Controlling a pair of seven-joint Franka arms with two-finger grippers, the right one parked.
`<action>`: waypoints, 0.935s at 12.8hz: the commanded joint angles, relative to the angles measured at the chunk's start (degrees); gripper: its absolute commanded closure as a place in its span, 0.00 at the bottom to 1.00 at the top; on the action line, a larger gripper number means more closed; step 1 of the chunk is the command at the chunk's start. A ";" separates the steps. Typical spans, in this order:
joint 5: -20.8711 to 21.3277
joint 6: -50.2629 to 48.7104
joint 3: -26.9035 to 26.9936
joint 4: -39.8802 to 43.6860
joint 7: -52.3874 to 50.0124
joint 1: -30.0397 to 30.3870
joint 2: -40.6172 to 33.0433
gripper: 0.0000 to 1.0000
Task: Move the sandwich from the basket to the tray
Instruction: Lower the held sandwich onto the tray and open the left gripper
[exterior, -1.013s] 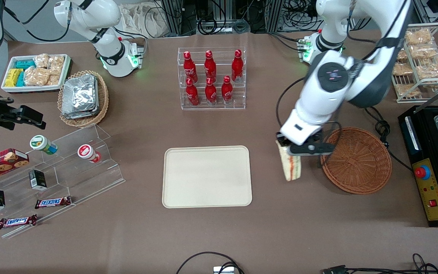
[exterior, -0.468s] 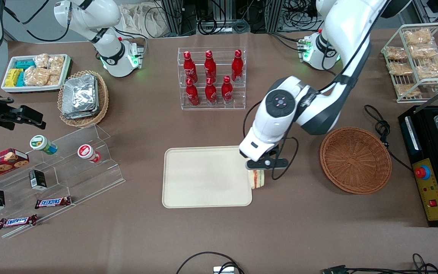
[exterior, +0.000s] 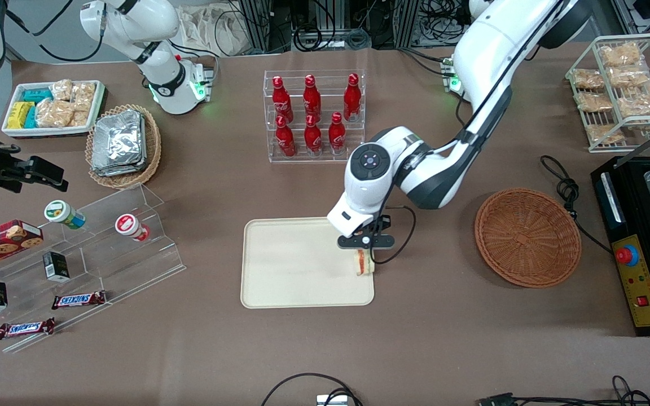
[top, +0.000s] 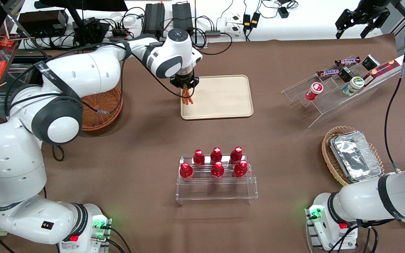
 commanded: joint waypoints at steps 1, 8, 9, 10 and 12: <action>1.68 1.41 0.46 3.33 -1.42 -1.29 3.35 0.91; 1.68 2.55 0.46 6.58 -0.45 -1.73 8.71 0.92; 1.68 2.55 0.46 6.76 -0.28 -2.17 9.24 0.92; 1.68 2.47 0.46 7.02 -0.27 -2.61 9.50 0.92; 1.68 2.47 0.46 7.02 -0.27 -2.70 9.59 0.92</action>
